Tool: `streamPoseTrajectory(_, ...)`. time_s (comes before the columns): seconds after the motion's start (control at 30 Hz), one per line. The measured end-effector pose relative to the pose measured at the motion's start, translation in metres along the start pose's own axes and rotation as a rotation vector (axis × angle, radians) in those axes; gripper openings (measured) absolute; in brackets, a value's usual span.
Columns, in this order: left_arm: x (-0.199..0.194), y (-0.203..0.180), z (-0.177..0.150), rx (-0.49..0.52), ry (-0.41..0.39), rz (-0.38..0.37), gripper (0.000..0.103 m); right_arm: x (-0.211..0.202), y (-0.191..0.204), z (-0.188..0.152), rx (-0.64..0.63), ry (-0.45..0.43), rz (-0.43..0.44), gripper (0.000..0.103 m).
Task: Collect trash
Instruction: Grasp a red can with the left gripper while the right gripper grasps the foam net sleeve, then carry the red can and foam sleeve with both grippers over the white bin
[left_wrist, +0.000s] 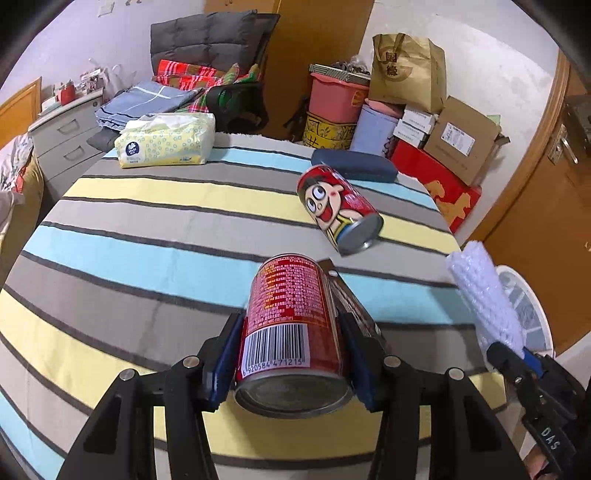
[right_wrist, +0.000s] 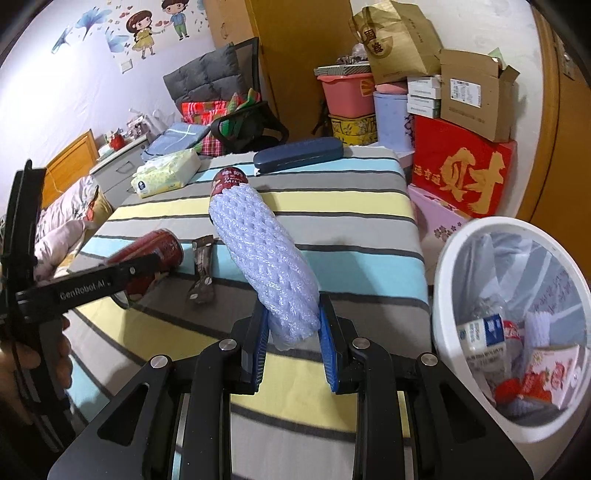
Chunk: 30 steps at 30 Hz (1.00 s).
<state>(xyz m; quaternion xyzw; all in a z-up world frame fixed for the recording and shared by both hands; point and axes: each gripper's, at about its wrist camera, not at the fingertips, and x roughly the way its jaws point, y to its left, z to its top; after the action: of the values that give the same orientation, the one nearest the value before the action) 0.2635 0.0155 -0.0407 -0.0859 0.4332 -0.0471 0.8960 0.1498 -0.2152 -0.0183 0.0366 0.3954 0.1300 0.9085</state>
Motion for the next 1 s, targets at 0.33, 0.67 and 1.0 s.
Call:
streamPoseTrajectory(0.33,0.021,0.002,-0.003,-0.037,0.063,0.010,0.053,-0.005,0.006,-0.004,-0.004,-0.006,-0.012,0.026)
streamPoseTrajectory(0.67,-0.007,-0.019,-0.003,0.010,0.005,-0.013,0.053,-0.014,-0.004,-0.006,0.027,-0.032,-0.024,0.026)
streamPoseTrajectory(1.0,-0.050,-0.095,0.002,0.142,-0.077,-0.134,0.053,-0.045,-0.034,-0.004,0.068,-0.096,-0.095,0.026)
